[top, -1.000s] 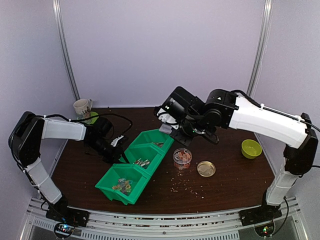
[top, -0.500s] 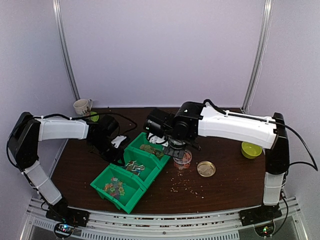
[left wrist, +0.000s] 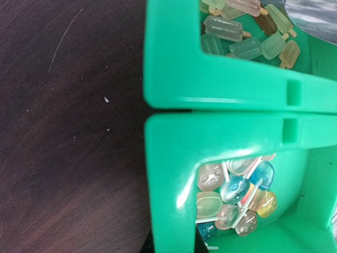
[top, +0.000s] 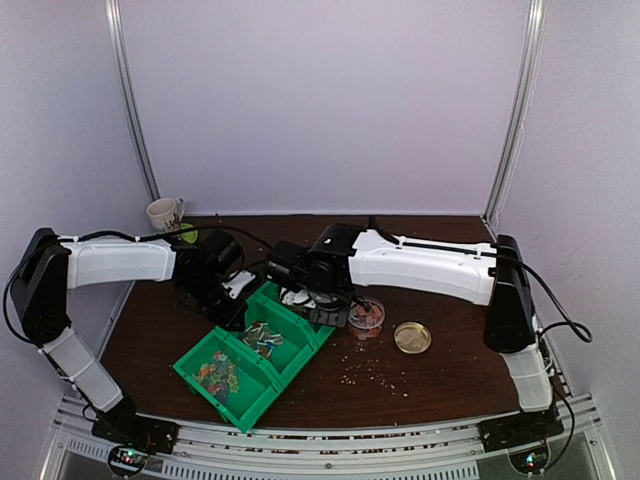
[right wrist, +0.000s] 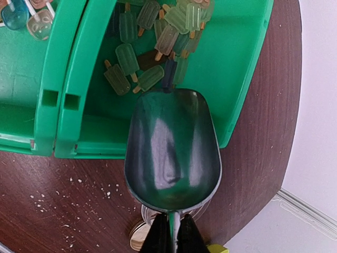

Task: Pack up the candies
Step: Scoop the fake candies from the plate.

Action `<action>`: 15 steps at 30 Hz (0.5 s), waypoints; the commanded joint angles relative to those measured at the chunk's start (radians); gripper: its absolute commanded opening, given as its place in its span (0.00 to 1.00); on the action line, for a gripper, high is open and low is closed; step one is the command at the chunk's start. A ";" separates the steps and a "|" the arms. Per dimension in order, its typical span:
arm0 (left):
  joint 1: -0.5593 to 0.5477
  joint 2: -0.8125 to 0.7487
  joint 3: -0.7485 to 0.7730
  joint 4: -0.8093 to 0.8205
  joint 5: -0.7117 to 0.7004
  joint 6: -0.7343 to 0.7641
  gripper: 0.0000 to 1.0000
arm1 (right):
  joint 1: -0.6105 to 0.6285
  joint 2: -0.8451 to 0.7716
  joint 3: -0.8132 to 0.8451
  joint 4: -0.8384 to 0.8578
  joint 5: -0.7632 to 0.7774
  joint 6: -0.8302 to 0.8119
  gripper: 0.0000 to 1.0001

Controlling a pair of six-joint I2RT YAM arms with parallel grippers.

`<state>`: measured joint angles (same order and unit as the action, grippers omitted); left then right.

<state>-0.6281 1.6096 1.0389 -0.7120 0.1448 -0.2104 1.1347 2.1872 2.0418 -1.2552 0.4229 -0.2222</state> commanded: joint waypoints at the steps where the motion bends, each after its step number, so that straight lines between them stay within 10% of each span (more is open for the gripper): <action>1: -0.011 -0.071 0.049 0.064 0.040 0.013 0.00 | 0.002 0.072 0.074 -0.049 -0.011 -0.024 0.00; 15: -0.013 -0.101 0.039 0.099 0.089 0.021 0.00 | -0.032 0.047 -0.126 0.337 -0.391 -0.127 0.00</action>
<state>-0.6273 1.5913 1.0389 -0.7536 0.1143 -0.2123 1.1019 2.1971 2.0029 -1.0885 0.3035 -0.2958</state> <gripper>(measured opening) 0.072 0.078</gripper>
